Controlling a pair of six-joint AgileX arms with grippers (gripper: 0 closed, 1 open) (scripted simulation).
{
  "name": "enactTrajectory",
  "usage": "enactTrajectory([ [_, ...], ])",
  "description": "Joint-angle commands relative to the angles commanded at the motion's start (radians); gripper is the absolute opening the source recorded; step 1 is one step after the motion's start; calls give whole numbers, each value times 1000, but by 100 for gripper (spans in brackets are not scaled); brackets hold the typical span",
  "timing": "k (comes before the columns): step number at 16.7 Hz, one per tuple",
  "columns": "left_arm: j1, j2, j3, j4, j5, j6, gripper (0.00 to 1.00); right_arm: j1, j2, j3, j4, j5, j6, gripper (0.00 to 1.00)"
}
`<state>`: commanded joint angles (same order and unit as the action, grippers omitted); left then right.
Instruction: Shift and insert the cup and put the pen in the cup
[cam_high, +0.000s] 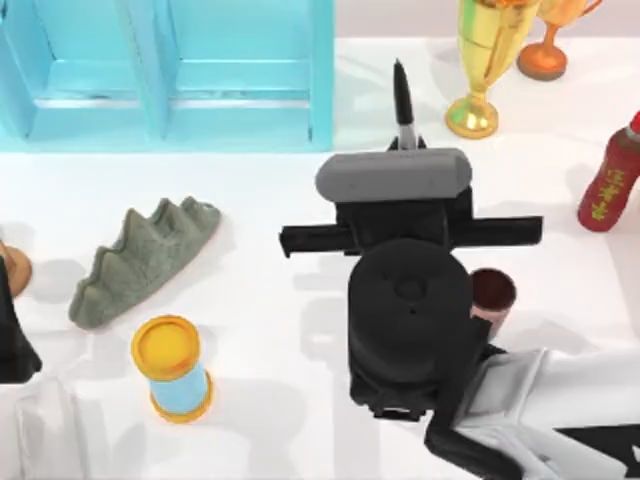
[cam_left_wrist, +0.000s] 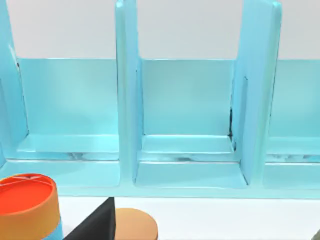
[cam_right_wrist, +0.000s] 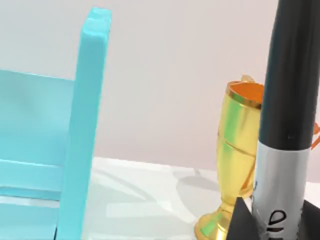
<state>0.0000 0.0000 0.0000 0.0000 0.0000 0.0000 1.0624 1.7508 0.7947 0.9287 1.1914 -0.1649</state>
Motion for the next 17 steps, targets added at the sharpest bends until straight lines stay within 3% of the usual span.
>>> enactTrajectory([
  [4, 0, 0, 0, 0, 0, 0, 100, 54, -59, -139, 343, 150, -159, 0],
  [8, 0, 0, 0, 0, 0, 0, 100, 91, -96, -228, 570, 247, -263, 0],
  [17, 0, 0, 0, 0, 0, 0, 100, 97, -102, -253, 637, 274, -293, 0],
])
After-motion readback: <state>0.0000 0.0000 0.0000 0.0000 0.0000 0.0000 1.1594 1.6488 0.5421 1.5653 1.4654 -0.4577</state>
